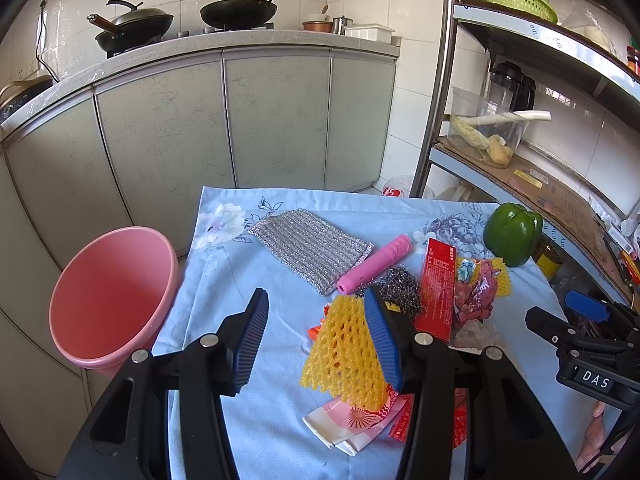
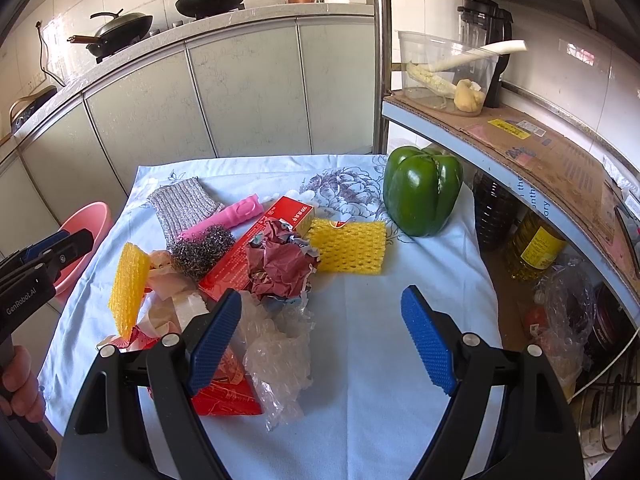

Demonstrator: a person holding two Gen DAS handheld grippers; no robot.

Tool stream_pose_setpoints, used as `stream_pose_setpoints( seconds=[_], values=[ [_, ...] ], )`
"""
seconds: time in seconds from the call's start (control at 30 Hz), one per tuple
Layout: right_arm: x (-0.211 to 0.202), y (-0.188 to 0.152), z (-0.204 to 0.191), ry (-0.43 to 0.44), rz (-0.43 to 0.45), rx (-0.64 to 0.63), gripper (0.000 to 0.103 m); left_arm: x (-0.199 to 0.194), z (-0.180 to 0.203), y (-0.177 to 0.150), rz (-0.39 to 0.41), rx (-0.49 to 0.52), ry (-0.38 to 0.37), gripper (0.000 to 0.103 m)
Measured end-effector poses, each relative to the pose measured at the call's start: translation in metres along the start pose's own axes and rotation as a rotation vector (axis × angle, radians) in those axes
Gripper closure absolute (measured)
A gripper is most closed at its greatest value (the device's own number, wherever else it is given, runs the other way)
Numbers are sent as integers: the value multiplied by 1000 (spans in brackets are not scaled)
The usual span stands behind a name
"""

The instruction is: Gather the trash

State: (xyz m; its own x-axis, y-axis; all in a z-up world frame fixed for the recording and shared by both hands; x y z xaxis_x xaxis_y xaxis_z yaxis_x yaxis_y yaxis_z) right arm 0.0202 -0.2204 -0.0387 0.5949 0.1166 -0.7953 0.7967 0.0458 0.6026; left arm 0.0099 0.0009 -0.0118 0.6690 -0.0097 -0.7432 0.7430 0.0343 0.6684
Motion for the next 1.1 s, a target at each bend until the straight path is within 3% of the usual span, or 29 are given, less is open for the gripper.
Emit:
stream_pose_setpoints(
  seconds=[0.5,1.1],
  values=[
    [-3,2,0,6,12,0,20,0,0,0,0,-1,-2,54],
    [-40,5,-4,79,191,24,20,-6,0,0,15,-11,-19,54]
  ],
)
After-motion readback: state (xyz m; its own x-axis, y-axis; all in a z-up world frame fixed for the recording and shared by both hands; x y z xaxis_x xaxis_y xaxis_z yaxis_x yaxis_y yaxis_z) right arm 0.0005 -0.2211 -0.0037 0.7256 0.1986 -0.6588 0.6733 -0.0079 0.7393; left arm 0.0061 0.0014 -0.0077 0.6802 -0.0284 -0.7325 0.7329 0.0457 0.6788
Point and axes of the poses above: each gripper's, at about its wrist camera, not at the fingertips, and x roughly the way its jaws point, z to its right, y to its top, the point moved 1 cm from there along x, roughly the way its jaws point, and after that the axes turned 8 degrees about -z, right-handed, at the moved point
